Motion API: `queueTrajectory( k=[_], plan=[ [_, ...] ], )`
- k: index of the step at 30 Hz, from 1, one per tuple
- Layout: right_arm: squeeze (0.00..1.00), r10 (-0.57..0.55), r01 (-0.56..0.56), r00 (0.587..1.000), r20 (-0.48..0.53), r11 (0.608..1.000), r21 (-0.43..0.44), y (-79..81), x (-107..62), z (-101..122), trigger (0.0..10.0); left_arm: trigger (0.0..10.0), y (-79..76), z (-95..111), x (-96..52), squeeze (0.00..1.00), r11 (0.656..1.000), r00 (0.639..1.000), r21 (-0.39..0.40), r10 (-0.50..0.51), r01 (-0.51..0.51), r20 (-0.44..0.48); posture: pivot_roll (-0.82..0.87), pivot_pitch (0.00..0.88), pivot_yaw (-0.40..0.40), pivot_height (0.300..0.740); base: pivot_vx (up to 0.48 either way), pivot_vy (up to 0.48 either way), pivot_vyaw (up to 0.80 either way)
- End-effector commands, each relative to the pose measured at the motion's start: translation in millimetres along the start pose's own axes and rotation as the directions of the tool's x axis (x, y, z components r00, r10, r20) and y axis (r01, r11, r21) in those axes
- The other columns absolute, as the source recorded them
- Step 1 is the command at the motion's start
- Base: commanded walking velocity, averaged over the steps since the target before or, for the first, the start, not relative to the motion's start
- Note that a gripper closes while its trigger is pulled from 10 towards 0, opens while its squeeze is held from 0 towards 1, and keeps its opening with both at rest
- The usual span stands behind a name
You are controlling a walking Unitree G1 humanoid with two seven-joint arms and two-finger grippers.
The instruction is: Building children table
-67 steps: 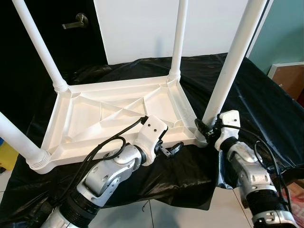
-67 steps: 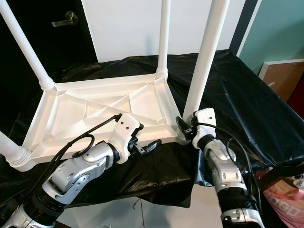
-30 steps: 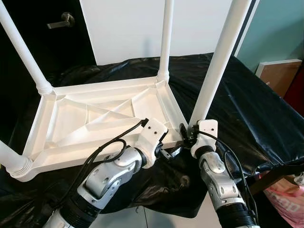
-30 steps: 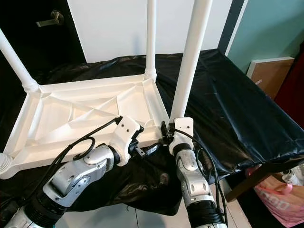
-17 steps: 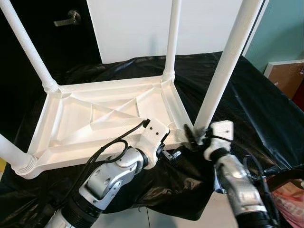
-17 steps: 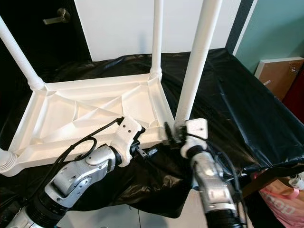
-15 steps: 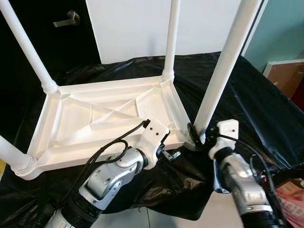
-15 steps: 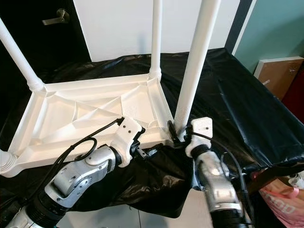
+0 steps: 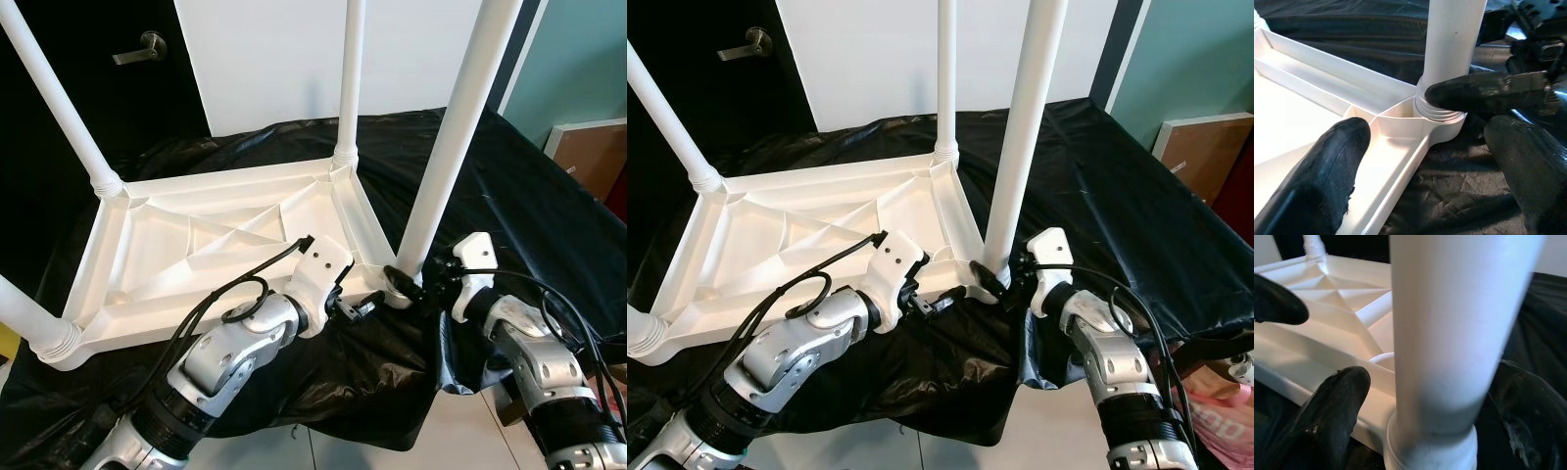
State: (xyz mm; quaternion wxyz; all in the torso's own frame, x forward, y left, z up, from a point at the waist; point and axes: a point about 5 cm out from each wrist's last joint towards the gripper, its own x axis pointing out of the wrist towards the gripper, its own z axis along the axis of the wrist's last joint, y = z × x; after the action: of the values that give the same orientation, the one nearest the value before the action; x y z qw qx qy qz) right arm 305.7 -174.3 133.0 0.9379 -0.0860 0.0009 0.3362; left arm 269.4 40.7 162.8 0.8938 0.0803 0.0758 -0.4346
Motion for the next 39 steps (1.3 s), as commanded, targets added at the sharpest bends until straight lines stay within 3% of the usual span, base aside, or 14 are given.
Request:
queueTrajectory(
  k=[1,3,4,9,10,18,26,32,36,38,39],
  plan=[
    [0.00,0.016,-0.016,1.000,-0.011,1.000,-0.019,-3.1,0.9,-1,3.4,10.0,-10.0,-4,-1.4,0.00,0.976,0.976,0.009,-0.215,0.215,-0.014,-0.16,0.034,0.012,0.740,0.000,0.000,0.00],
    [0.00,0.019,-0.019,1.000,-0.009,1.000,-0.020,-4.4,1.0,0,3.4,10.0,-10.4,-5,-1.9,0.00,0.977,0.976,0.008,-0.215,0.215,-0.014,-0.16,0.034,0.012,0.740,0.000,0.000,0.00],
    [0.00,0.025,-0.025,1.000,-0.007,1.000,-0.015,-4.9,2.2,-2,0.0,10.0,-11.6,-7,-3.4,0.00,0.977,0.977,0.004,-0.211,0.211,-0.016,-0.15,0.033,0.005,0.740,0.000,0.000,0.00],
    [0.00,0.040,-0.040,0.999,-0.009,0.999,0.003,-3.5,3.4,-6,0.0,10.0,-13.3,-8,-3.2,0.00,0.978,0.977,0.004,-0.210,0.210,-0.018,-0.14,0.031,0.004,0.740,0.000,0.000,0.00],
    [0.00,0.037,-0.036,0.999,-0.018,0.999,0.029,0.1,2.6,-11,10.0,10.0,-14.6,-7,-4.0,0.00,0.977,0.976,0.005,-0.215,0.215,-0.017,-0.13,0.029,0.002,0.740,0.000,0.000,0.00],
    [0.00,-0.015,0.017,0.999,-0.035,0.997,0.069,4.5,0.3,-19,10.0,10.0,-11.8,-10,-4.7,0.00,0.978,0.977,0.009,-0.209,0.209,-0.030,-0.14,0.021,0.012,0.740,0.000,0.000,0.00],
    [0.00,-0.194,0.197,0.980,-0.046,0.977,0.079,8.3,0.5,-26,10.0,10.0,-9.3,-9,-2.8,0.00,0.980,0.980,0.013,-0.198,0.198,-0.031,-0.15,0.035,0.017,0.740,0.000,0.000,0.00],
    [0.00,-0.310,0.314,0.949,-0.050,0.944,0.098,11.1,-1.9,-32,10.0,10.0,-6.1,-10,-2.0,0.00,0.988,0.988,0.005,-0.154,0.155,-0.029,-0.14,0.040,0.010,0.740,0.000,0.000,0.00],
    [0.00,-0.415,0.419,0.908,-0.057,0.899,0.129,15.3,-2.0,-32,10.0,10.0,-8.8,-12,-3.1,0.00,0.988,0.988,-0.004,-0.154,0.154,-0.027,-0.15,0.047,0.004,0.740,0.000,0.000,0.00],
    [0.00,-0.489,0.499,0.866,-0.102,0.855,0.140,20.0,-2.7,-37,10.0,10.0,-10.3,-13,-3.0,0.00,0.988,0.988,-0.005,-0.154,0.154,-0.027,-0.15,0.055,0.002,0.740,0.000,0.000,0.00],
    [0.00,-0.489,0.499,0.866,-0.102,0.855,0.140,20.0,-2.7,-37,10.0,10.0,-10.3,-13,-3.0,0.00,0.988,0.988,-0.005,-0.154,0.154,-0.027,-0.15,0.055,0.002,0.740,0.000,0.000,0.00]
  ],
)
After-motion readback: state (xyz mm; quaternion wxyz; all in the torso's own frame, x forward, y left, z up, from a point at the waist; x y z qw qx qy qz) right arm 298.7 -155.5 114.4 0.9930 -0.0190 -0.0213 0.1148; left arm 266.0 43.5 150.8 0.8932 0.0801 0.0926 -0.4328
